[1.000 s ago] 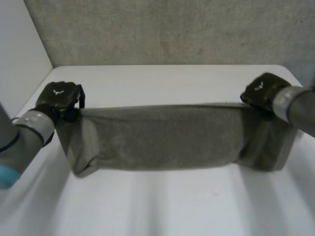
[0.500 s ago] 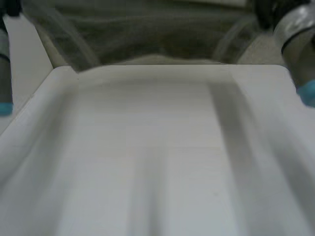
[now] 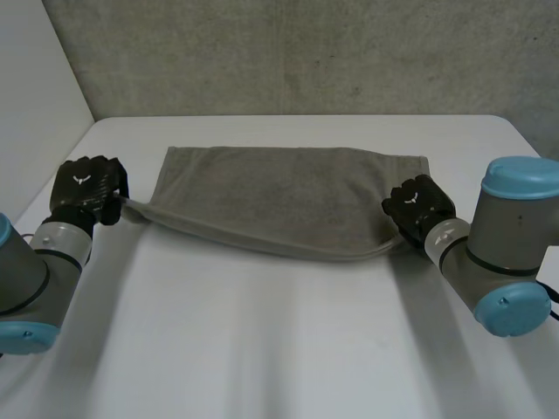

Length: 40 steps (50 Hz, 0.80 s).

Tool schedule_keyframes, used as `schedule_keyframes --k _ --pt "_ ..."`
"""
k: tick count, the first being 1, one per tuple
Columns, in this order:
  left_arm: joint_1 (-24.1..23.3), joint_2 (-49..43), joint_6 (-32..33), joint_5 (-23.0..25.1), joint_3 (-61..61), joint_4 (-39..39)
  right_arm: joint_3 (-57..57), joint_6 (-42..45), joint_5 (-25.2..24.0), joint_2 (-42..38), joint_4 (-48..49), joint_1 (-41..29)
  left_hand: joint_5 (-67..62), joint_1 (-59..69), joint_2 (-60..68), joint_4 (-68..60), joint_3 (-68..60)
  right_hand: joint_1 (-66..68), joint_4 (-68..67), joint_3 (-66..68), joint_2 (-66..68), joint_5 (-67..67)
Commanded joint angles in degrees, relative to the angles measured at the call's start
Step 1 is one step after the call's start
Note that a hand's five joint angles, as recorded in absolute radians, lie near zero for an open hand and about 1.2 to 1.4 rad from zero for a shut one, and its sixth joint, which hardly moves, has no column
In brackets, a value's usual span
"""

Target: Fold the towel.

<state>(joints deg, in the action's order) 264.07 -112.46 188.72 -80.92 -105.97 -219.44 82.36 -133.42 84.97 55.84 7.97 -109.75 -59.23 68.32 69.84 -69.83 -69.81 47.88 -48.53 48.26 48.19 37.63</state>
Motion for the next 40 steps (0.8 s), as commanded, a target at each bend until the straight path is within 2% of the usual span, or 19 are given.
schedule_keyframes --k 1,12,13,14,15,16,23,28,30,31,32,35,36,37,38,40 --pt "0.66 0.58 -0.02 -0.11 0.24 -0.11 1.31 -0.79 0.64 -0.21 1.17 3.14 -10.77 11.68 10.16 -10.17 -10.19 -14.58 15.23 -14.96 -14.89 -14.34" --pt "0.75 0.84 -0.02 -0.11 -0.20 0.15 3.95 -0.79 1.61 1.82 0.64 3.93 -10.77 11.68 10.16 -10.17 -10.19 -9.37 10.02 -9.75 -9.67 -9.12" --pt "0.92 1.02 -0.02 -0.11 -0.38 0.24 4.38 -0.79 1.78 2.08 0.47 4.37 -10.77 11.68 10.16 -10.17 -10.19 -3.87 4.52 -4.25 -4.18 -3.63" --pt "0.92 1.02 -0.02 -0.11 -0.38 0.24 4.65 -0.79 1.61 2.34 0.03 4.72 -10.77 11.68 10.16 -10.17 -10.19 12.34 -11.69 11.96 12.03 12.58" --pt "1.09 1.37 -0.02 -0.11 -0.55 0.24 4.65 -0.79 1.61 2.34 0.03 4.72 -10.77 11.68 10.16 -10.17 -10.19 12.50 -11.85 12.12 12.19 12.74" --pt "1.27 1.72 -0.02 -0.03 -0.82 0.42 4.74 -0.79 1.17 2.60 -1.02 5.16 -10.77 11.68 10.16 -10.17 -10.19 31.92 -31.27 31.54 31.62 32.17" --pt "1.45 5.14 -0.02 0.06 -3.10 3.57 5.62 -0.71 0.38 5.95 -7.53 6.39 -10.77 11.68 10.16 -10.17 -10.19 32.12 -31.47 31.74 31.81 32.37" --pt "1.27 11.01 -0.10 0.06 -6.78 8.14 8.16 2.28 -2.52 11.84 -13.68 7.71 -10.77 11.68 10.16 -10.17 -10.19 32.12 -31.47 31.74 31.81 32.37" --pt "1.36 14.38 -0.10 0.15 -8.20 9.29 10.00 8.75 -6.28 16.47 -20.85 9.89 -10.77 11.68 10.16 -10.17 -10.19 32.12 -31.47 31.74 31.81 32.37" --pt "1.45 18.64 -0.10 0.32 -9.77 10.25 10.01 8.79 -6.30 16.49 -20.89 9.91 -10.77 11.68 10.16 -10.17 -10.19 32.12 -31.47 31.74 31.81 32.37" --pt "1.97 23.12 -0.19 0.85 -11.61 11.04 10.62 13.05 -8.13 18.58 -25.15 11.47 -10.77 11.68 10.16 -10.17 -10.19 32.12 -31.47 31.74 31.81 32.37" --pt "2.77 27.47 -0.19 1.82 -13.65 11.93 11.41 23.06 -10.95 21.58 -35.52 15.34 -10.77 11.68 10.16 -10.17 -10.19 32.12 -31.47 31.74 31.81 32.37" --pt "3.55 31.21 -0.28 3.30 -15.39 12.54 11.42 23.11 -10.96 21.59 -35.57 15.36 -10.77 11.68 10.16 -10.17 -10.19 32.12 -31.47 31.74 31.81 32.37" --pt "4.25 34.21 -0.37 4.97 -16.89 13.24 11.07 27.29 -12.35 22.55 -40.27 17.01 -10.77 11.68 10.16 -10.17 -10.19 32.12 -31.47 31.74 31.81 32.37" --pt "4.26 34.24 -0.37 4.98 -16.90 13.25 10.28 30.12 -13.59 23.08 -44.06 18.42 -10.77 11.68 10.16 -10.17 -10.19 32.12 -31.47 31.74 31.81 32.37" --pt "5.40 36.96 -0.46 8.75 -19.00 14.39 9.23 30.75 -14.47 23.43 -45.14 19.13 -10.77 11.68 10.16 -10.17 -10.19 32.12 -31.47 31.74 31.81 32.37"
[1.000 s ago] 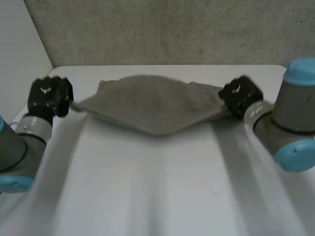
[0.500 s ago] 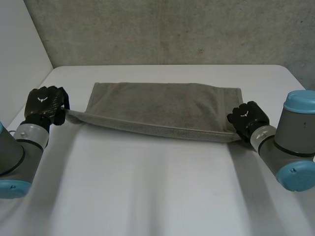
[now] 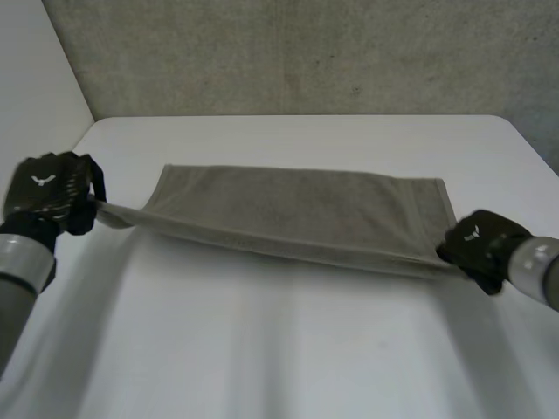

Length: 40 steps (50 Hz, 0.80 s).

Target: Fold the towel.

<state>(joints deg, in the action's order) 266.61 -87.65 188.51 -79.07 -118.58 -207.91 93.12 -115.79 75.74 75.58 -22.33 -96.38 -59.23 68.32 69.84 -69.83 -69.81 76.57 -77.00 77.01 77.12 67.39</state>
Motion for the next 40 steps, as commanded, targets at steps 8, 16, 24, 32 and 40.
schedule_keyframes --k 8,16,24,32,40 --pt "3.39 3.13 -0.08 9.11 -4.74 3.04 -8.90 3.40 -6.14 -1.47 -10.12 5.77 -10.77 11.68 10.16 -10.17 -10.19 3.43 -3.00 2.99 2.88 2.61" --pt "0.32 -16.38 -0.69 7.71 10.53 4.18 -17.25 -9.00 -2.98 -9.03 0.24 1.57 -10.77 11.68 10.16 -10.17 -10.19 3.43 -3.00 2.99 2.88 2.61" --pt "-4.34 -29.23 -0.78 -1.07 27.06 5.24 -25.16 -15.26 3.61 -17.47 11.94 -3.46 -10.77 11.68 10.16 -10.17 -10.19 3.43 -3.00 2.99 2.88 2.61" --pt "-7.60 -38.11 -0.69 -3.46 40.69 5.50 -34.48 -15.52 8.01 -25.91 17.75 -6.19 -10.77 11.68 10.16 -10.17 -10.19 3.43 -3.00 2.99 2.88 2.61" --pt "-7.78 -44.88 -0.43 -6.97 49.66 5.50 -42.57 -15.26 8.72 -32.85 18.37 -7.07 -10.77 11.68 10.16 -10.17 -10.19 3.43 -3.00 2.99 2.88 2.61"
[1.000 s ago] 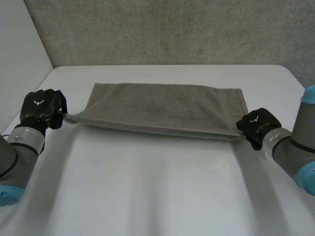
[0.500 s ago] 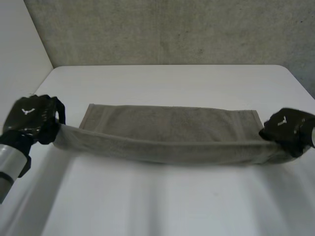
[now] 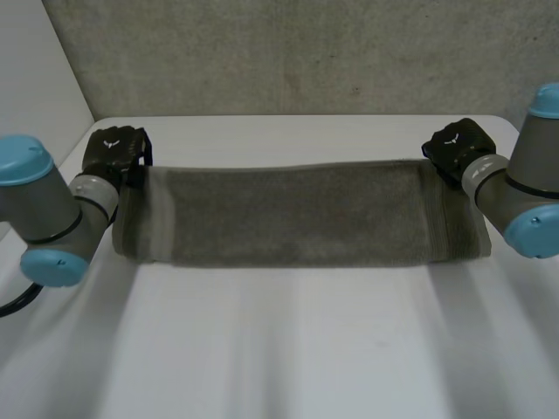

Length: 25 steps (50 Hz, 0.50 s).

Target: Fold the towel.

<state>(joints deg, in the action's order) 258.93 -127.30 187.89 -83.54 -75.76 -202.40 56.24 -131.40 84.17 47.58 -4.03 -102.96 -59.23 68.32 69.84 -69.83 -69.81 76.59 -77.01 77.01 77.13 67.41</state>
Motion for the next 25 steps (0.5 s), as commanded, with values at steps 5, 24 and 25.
schedule_keyframes --k 5,24,25 --pt "-0.18 -8.65 0.29 -2.51 10.45 -0.02 -9.48 0.44 0.65 -7.85 0.08 -0.66 -10.77 11.68 10.16 -10.17 -10.19 3.41 -2.99 2.99 2.87 2.59" --pt "-1.59 -0.16 0.46 -2.07 1.96 -0.37 -2.36 -7.91 3.99 1.20 1.92 -1.19 59.18 -58.28 -59.80 59.79 59.76 -66.59 67.01 -67.01 -67.13 -67.41" --pt "-1.50 2.47 0.46 -1.98 -0.42 -0.37 0.25 -9.83 3.73 3.81 1.92 -1.01 59.18 -58.28 -59.80 59.79 59.76 -66.59 67.01 -67.01 -67.13 -67.41"
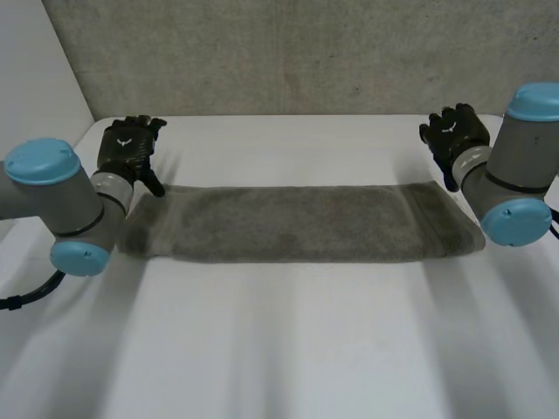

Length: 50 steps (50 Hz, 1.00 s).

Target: Fold the towel.

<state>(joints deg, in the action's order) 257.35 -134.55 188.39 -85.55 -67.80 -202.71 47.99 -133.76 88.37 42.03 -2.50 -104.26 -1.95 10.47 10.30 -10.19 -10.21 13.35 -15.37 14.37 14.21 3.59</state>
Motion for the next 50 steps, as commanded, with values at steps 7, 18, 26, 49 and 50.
schedule_keyframes --k 7,18,26,49,50 --pt "0.26 20.61 -0.40 0.21 -19.18 -0.32 19.95 -9.85 -1.00 19.50 0.13 0.55 1.90 -0.42 -0.25 0.14 0.17 -3.35 5.37 -4.37 -4.21 -3.59" --pt "0.70 28.46 -5.21 0.38 -35.01 -8.74 35.51 -10.29 -3.02 27.41 -0.31 0.73 1.90 -0.42 -0.25 0.14 0.17 -0.41 2.42 -1.43 -1.27 -0.65" --pt "0.96 28.55 -8.30 2.22 -39.59 -15.43 38.67 -10.21 -6.63 20.99 6.19 4.42 1.90 -0.42 -0.25 0.14 0.17 8.34 -6.32 7.32 7.48 8.10" --pt "1.22 28.81 -8.31 2.84 -41.09 -16.67 37.36 -9.85 -5.50 12.55 16.56 9.51 1.90 -0.42 -0.25 0.14 0.17 66.65 -64.63 65.63 65.79 66.41" --pt "1.22 28.81 -8.31 2.84 -41.35 -16.67 37.36 -9.51 -3.66 13.51 16.48 10.56 1.90 -0.42 -0.25 0.14 0.17 66.65 -64.63 65.63 65.79 66.41"
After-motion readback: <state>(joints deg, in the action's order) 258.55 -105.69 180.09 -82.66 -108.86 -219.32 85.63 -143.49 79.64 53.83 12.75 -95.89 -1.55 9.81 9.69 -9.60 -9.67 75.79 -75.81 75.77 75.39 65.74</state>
